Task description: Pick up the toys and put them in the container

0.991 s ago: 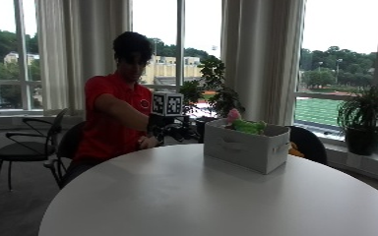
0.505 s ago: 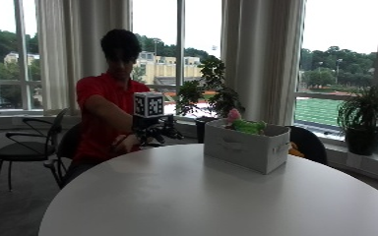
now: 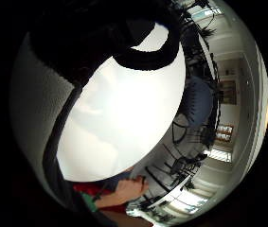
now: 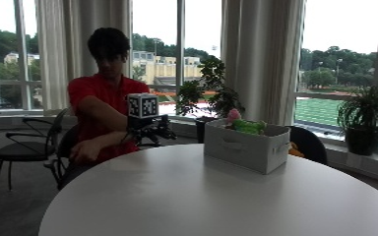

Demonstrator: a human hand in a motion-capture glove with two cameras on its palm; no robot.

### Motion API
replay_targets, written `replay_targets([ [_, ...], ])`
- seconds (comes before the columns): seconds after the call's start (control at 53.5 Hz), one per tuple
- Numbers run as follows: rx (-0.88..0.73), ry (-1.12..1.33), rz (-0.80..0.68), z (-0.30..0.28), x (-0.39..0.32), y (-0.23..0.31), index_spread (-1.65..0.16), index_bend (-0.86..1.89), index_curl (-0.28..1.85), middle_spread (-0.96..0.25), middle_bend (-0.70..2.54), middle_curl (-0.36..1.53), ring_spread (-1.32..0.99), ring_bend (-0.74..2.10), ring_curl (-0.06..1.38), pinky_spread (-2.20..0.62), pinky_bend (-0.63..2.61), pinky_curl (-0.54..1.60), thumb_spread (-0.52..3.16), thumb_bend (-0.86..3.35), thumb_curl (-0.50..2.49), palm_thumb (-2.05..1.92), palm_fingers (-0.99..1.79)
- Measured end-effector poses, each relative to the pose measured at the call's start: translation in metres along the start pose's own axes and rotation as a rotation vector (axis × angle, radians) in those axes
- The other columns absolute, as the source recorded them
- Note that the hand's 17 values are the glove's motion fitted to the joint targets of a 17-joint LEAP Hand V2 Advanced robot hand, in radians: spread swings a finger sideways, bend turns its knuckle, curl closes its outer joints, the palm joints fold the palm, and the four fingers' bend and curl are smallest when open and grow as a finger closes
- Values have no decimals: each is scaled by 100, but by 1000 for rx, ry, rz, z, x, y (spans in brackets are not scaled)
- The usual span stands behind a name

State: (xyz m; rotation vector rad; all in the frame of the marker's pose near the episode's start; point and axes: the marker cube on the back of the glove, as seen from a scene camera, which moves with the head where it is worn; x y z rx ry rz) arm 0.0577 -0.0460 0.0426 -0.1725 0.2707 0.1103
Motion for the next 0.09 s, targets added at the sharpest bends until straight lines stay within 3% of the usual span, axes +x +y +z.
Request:
replay_targets([
  [0.094,7,-1,-2,-1,4,0,-42,19,38,-11,12,18,-4,18,31,11,102,32,117,-4,21,-5,-11],
])
